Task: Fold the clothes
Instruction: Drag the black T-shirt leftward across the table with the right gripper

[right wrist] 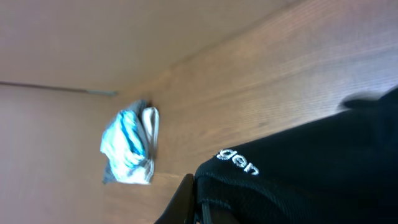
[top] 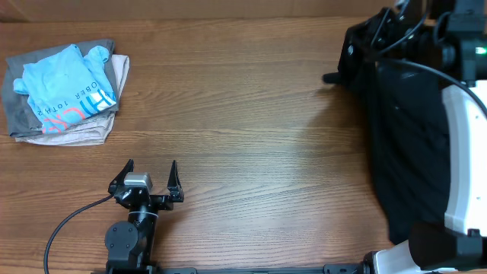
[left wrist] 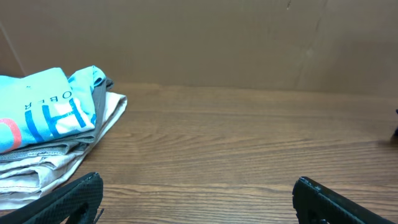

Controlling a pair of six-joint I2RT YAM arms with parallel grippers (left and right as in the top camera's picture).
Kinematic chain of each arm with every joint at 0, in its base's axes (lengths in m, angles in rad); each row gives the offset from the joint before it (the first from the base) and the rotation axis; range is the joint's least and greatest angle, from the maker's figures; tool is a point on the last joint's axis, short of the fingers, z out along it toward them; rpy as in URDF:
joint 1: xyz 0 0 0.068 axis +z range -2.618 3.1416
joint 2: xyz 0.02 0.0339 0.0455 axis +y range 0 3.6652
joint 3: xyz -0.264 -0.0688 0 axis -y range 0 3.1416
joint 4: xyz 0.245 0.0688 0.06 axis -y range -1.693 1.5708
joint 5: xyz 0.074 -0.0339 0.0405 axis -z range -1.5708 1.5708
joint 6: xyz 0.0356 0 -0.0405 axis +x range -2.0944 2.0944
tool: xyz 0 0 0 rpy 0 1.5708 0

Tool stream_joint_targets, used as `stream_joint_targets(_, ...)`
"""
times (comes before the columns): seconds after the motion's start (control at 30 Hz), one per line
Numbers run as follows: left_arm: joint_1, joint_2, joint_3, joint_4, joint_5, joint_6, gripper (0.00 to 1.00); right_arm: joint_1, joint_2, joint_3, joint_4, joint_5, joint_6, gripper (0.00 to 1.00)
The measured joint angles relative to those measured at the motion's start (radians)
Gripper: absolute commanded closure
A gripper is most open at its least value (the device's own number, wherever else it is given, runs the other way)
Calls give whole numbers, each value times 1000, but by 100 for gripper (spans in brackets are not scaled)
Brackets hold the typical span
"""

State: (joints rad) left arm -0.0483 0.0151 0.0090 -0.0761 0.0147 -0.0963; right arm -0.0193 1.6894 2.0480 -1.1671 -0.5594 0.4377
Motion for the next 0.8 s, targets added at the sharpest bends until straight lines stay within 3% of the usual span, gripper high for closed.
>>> stream_joint_targets(0.33,0,0,0,0,0,0,0,104,-6,249,-92,1,10,96)
stream_joint_targets(0.8,0,0,0,0,0,0,0,391,0,278,2,47,10,96)
